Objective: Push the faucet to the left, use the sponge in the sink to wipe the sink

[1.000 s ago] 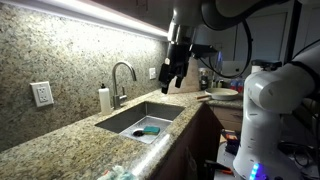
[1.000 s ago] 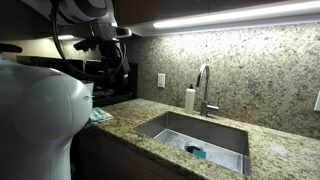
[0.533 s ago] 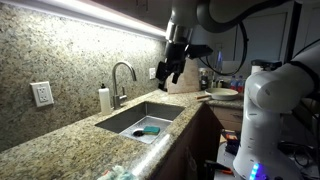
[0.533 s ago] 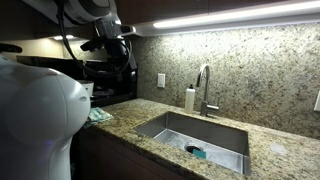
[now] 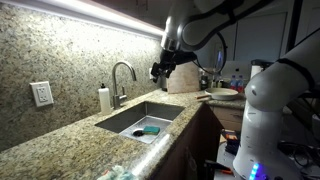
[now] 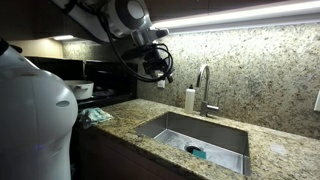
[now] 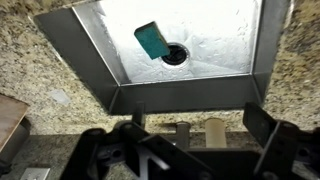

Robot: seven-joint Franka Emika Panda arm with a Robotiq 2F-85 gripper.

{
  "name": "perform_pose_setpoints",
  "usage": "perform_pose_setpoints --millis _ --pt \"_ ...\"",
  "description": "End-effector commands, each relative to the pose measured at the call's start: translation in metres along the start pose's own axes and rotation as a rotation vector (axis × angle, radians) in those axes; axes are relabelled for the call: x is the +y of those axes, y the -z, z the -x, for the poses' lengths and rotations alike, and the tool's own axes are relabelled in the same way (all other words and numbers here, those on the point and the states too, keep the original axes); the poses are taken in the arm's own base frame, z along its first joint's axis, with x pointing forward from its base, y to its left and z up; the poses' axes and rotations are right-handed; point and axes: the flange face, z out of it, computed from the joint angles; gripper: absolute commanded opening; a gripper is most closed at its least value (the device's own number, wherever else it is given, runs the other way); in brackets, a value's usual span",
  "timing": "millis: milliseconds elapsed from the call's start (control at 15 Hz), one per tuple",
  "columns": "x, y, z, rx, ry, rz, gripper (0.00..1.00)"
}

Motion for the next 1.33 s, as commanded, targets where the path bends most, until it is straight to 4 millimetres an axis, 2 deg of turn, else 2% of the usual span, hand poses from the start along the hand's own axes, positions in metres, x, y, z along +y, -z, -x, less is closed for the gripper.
perform_pose_setpoints --millis 0,400,667,933,1067,1267 --pt "0.033 -0.020 -0.050 0.047 0.004 -0.015 1.00" --pt "0.070 -0.021 -0.145 0.134 -0.118 0.011 1.00" --pt "0.081 -0.044 -0.182 0.120 -0.158 0.038 1.00" --pt "0.082 -0.076 -0.191 0.081 -0.196 0.015 1.00" --pt "0.087 -0.094 -0.183 0.053 -0.236 -0.007 1.00" --pt "0.095 -0.107 -0.175 0.025 -0.279 0.003 1.00"
